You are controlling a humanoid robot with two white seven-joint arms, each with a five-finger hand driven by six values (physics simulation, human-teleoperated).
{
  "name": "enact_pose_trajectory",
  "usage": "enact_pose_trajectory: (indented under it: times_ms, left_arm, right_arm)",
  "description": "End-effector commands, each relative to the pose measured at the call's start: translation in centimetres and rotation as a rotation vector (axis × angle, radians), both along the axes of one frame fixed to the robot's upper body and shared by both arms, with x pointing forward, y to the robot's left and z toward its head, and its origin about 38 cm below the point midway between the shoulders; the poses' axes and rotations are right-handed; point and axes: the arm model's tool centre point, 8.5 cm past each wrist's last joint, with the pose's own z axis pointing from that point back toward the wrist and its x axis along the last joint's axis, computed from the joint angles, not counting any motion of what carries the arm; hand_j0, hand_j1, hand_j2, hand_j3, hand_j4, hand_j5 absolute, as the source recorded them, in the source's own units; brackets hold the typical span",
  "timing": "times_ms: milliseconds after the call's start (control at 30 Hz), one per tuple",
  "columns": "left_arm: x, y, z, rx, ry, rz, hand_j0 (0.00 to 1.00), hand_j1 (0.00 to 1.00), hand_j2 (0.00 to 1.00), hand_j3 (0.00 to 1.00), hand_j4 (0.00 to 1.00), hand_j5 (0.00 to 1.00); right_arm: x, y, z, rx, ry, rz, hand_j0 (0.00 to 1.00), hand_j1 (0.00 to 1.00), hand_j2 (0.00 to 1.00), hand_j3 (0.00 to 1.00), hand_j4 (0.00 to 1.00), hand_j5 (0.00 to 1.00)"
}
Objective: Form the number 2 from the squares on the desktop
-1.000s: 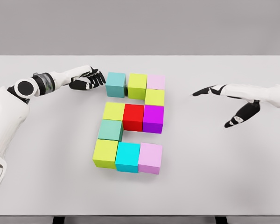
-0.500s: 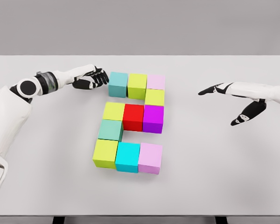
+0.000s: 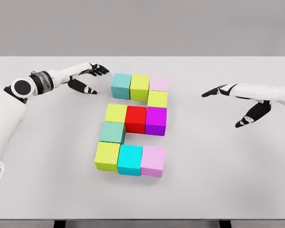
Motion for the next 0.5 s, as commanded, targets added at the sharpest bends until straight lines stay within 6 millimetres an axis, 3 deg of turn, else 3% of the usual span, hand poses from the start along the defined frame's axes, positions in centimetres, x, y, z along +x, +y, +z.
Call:
enact_pose_trajectory:
  times_ms: [0, 100, 133, 167, 233, 267, 300, 333, 467]
  left_arm:
    - [0.0, 1.2, 0.3, -0.012, -0.003, 0.029, 1.00, 1.00, 1.00, 1.00, 1.00, 1.00]
    - [-0.4, 4.3, 1.4, -0.025, -0.036, 0.065, 1.00, 1.00, 1.00, 1.00, 1.00, 1.00]
    - [-1.0, 5.8, 4.1, -0.069, -0.143, 0.015, 1.00, 1.00, 1.00, 1.00, 1.00, 1.00]
    - [-2.8, 7.2, 4.1, -0.060, -0.188, -0.027, 1.00, 1.00, 1.00, 1.00, 1.00, 1.00]
    - [-4.3, 8.3, 4.5, -0.036, -0.208, -0.054, 1.00, 1.00, 1.00, 1.00, 1.00, 1.00]
    - [-6.4, 9.8, 3.5, -0.028, -0.188, -0.057, 1.00, 1.00, 1.00, 1.00, 1.00, 1.00]
    - [-7.2, 10.8, 3.5, -0.036, -0.183, -0.049, 1.00, 1.00, 1.00, 1.00, 1.00, 1.00]
    - [-7.9, 12.8, 4.0, -0.009, -0.180, -0.026, 1.00, 1.00, 1.00, 1.00, 1.00, 1.00]
    - [-8.3, 13.4, 3.5, 0.001, -0.165, -0.016, 1.00, 1.00, 1.00, 1.00, 1.00, 1.00]
  right_arm:
    - [0.0, -0.1, 0.1, 0.005, 0.001, -0.005, 1.00, 1.00, 1.00, 1.00, 1.00, 1.00]
    - [0.1, -0.1, 0.1, 0.005, 0.000, -0.005, 1.00, 1.00, 1.00, 1.00, 1.00, 1.00]
    - [0.1, -0.1, 0.1, 0.005, 0.000, -0.005, 1.00, 1.00, 1.00, 1.00, 1.00, 1.00]
    - [0.0, 0.0, 0.1, 0.005, 0.000, -0.003, 1.00, 1.00, 1.00, 1.00, 1.00, 1.00]
    - [0.1, -0.1, 0.1, 0.005, 0.000, -0.005, 1.00, 1.00, 1.00, 1.00, 1.00, 1.00]
    - [0.1, -0.1, 0.1, 0.005, 0.000, -0.005, 1.00, 1.00, 1.00, 1.00, 1.00, 1.00]
    - [0.1, -0.1, 0.1, 0.005, 0.000, -0.005, 1.00, 1.00, 1.00, 1.00, 1.00, 1.00]
    - [0.1, 0.0, 0.1, 0.006, 0.000, -0.003, 1.00, 1.00, 1.00, 1.00, 1.00, 1.00]
    - [0.1, -0.2, 0.4, 0.007, -0.007, -0.008, 1.00, 1.00, 1.00, 1.00, 1.00, 1.00]
